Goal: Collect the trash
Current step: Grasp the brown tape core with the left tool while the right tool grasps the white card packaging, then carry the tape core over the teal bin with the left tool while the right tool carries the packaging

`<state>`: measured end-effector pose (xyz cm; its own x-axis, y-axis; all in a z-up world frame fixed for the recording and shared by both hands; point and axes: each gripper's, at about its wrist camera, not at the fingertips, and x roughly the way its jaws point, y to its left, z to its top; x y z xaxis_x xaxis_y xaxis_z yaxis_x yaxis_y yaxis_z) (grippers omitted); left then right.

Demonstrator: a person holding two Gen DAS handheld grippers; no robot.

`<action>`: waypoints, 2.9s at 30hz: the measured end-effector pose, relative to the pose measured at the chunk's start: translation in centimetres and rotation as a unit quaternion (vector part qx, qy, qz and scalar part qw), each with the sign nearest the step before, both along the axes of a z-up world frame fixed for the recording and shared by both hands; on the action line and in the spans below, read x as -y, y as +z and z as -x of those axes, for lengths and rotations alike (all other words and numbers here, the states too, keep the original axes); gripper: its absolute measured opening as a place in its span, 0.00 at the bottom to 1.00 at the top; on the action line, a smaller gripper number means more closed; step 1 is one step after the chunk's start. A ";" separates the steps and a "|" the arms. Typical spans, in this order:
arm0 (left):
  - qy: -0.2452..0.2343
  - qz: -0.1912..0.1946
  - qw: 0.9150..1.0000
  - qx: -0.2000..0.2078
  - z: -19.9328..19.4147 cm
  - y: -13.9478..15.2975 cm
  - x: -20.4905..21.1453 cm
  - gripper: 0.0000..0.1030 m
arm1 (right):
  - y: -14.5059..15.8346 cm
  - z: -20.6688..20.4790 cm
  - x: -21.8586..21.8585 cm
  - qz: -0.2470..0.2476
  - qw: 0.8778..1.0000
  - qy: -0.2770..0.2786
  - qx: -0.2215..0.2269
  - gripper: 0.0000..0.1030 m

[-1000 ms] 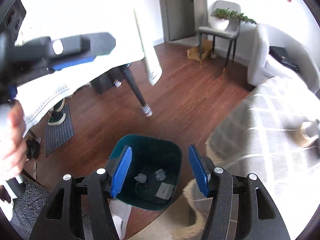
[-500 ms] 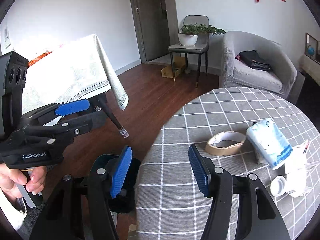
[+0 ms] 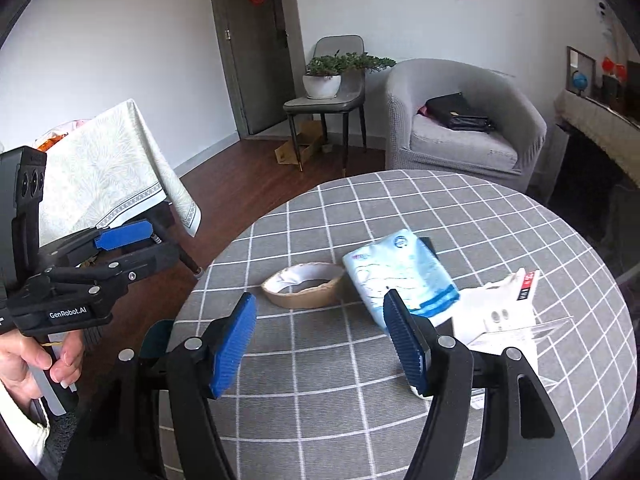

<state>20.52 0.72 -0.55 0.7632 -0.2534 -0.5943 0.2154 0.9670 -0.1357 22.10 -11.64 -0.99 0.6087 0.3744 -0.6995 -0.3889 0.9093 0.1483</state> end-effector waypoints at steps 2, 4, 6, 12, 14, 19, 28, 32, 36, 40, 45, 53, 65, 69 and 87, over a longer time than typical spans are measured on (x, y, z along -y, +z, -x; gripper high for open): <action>-0.007 -0.005 1.000 -0.003 -0.5 -0.2 1.1 0.76 | 0.2 -0.1 1.2 -0.001 1.000 -0.011 0.004 0.68; -0.014 -0.006 1.000 -0.008 -1.0 -0.4 2.0 0.76 | 0.3 -0.2 2.3 0.001 1.000 -0.019 0.008 0.71; -0.024 -0.005 1.000 -0.014 -1.6 -0.7 3.0 0.76 | 0.6 -0.3 3.3 0.004 0.999 -0.030 0.016 0.76; -0.055 -0.026 0.997 -0.037 -3.2 -2.2 6.4 0.76 | 1.0 -0.3 6.1 0.015 0.998 -0.052 0.025 0.87; -0.066 -0.026 0.996 -0.046 -3.8 -2.7 7.2 0.76 | 0.9 -0.4 7.0 0.014 0.998 -0.058 0.022 0.88; -0.082 -0.027 0.994 -0.059 -5.1 -3.3 8.8 0.75 | 0.7 -0.8 8.9 0.007 0.997 -0.070 0.011 0.88; -0.096 -0.014 0.992 -0.076 -6.5 -3.9 9.7 0.47 | -0.6 -2.0 10.6 0.001 0.998 -0.064 -0.019 0.91; -0.095 -0.019 0.992 -0.076 -6.8 -4.1 10.0 0.42 | -1.5 -2.3 10.3 0.007 0.998 -0.053 -0.034 0.93; -0.095 -0.018 0.992 -0.075 -6.8 -4.2 10.1 0.40 | -2.1 -2.5 10.0 0.010 0.998 -0.043 -0.046 0.94; -0.089 -0.011 0.993 -0.072 -6.6 -4.0 9.8 0.39 | -2.8 -2.7 9.6 0.028 0.997 -0.047 -0.053 0.94; -0.085 0.000 0.994 -0.069 -6.6 -3.5 9.3 0.39 | -3.1 -3.0 9.8 0.020 0.997 -0.054 -0.058 0.94; -0.077 0.002 0.995 -0.070 -6.1 -3.4 8.6 0.40 | -3.6 -3.5 9.1 0.042 0.995 -0.064 -0.057 0.90; -0.076 -0.004 0.995 -0.066 -4.2 -2.8 7.5 0.40 | -1.8 -2.1 10.3 0.021 0.993 -0.111 -0.029 0.75; -0.079 -0.006 0.995 -0.066 -2.9 -2.7 6.9 0.40 | -1.6 -1.2 9.5 0.014 0.993 -0.115 -0.025 0.75; -0.065 -0.019 0.995 -0.068 4.1 -2.7 1.8 0.40 | -0.5 4.9 4.7 -0.017 0.993 -0.117 -0.002 0.75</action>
<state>16.37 -1.05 -3.25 0.6366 -0.3206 -0.7014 0.3218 0.9370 -0.1362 17.19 -16.37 -1.48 0.6792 0.2464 -0.6913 -0.1675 0.9691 0.1808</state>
